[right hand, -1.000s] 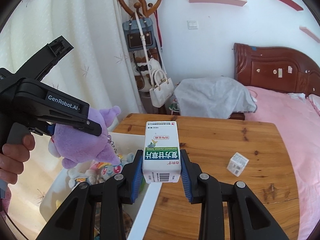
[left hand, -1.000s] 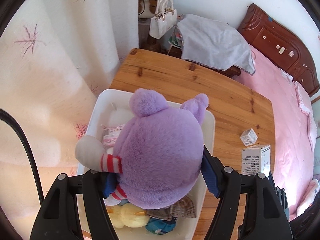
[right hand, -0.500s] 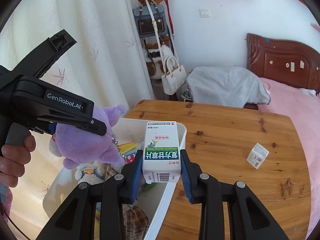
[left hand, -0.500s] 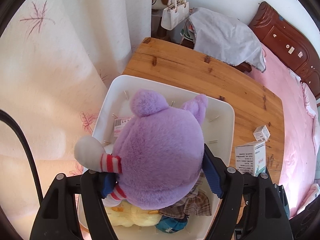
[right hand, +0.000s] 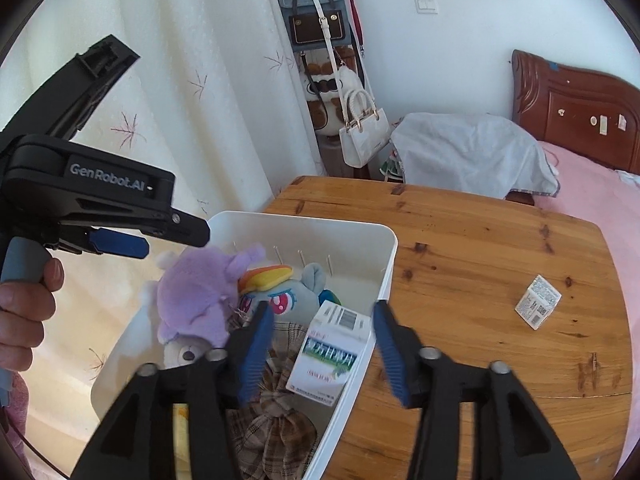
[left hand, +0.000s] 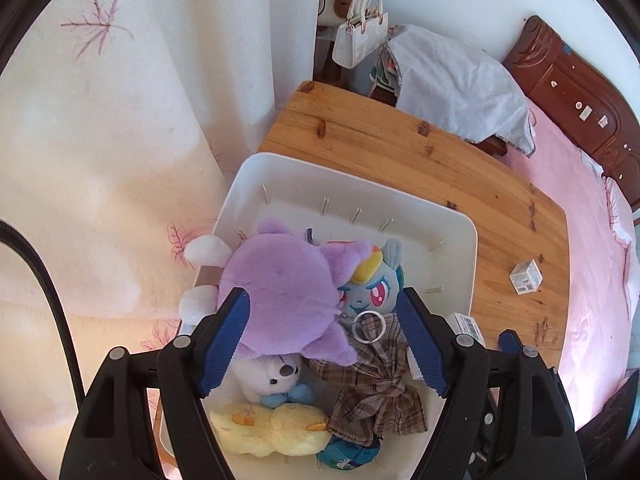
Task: Organize objects
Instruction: 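Open the left gripper to drop the plush while the right gripper releases the carton into the tray, then move the right gripper to the small white box and grasp it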
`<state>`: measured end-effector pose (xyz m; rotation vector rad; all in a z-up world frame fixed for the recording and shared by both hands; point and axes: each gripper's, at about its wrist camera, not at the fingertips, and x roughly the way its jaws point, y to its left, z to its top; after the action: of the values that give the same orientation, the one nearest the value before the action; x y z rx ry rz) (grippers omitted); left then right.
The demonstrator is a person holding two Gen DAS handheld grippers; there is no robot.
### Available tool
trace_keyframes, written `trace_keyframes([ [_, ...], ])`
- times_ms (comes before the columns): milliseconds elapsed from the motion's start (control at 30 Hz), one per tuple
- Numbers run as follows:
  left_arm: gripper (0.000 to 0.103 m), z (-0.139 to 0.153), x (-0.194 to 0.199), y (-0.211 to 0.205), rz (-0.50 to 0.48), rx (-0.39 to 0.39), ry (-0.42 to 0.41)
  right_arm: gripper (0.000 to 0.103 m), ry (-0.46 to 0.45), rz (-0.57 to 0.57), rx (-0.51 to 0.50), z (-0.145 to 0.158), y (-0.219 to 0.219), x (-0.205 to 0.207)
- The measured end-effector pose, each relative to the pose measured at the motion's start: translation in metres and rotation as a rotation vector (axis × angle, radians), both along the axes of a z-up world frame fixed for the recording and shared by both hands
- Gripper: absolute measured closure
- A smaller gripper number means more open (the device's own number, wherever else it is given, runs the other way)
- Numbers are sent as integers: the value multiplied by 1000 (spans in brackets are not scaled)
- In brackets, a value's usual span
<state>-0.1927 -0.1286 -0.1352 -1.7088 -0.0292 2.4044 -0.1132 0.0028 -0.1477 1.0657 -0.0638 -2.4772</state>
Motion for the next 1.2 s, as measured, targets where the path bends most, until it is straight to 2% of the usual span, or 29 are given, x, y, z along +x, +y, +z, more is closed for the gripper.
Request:
trace_keyframes([
  [267,24,16,14,-12,7,71,152,30,-40,-16,-14,2,16,-12],
  [400,24,17,29,-9,-67,44,231,23,-64,-25,6,4,27,-21],
  [500,24,16,44,-6,-118,29,279,23,-91,-39,14,7,39,-31],
  [633,24,16,63,-5,-165,50,324,22,-140,-85,31,10,60,-48],
  [867,22,18,83,-3,-167,91,374,22,-258,-230,81,3,100,-78],
  [1067,21,11,94,-10,-124,128,349,22,-375,-351,109,-10,132,-107],
  [1200,21,10,100,-17,-89,143,332,22,-470,-439,64,-25,154,-125],
])
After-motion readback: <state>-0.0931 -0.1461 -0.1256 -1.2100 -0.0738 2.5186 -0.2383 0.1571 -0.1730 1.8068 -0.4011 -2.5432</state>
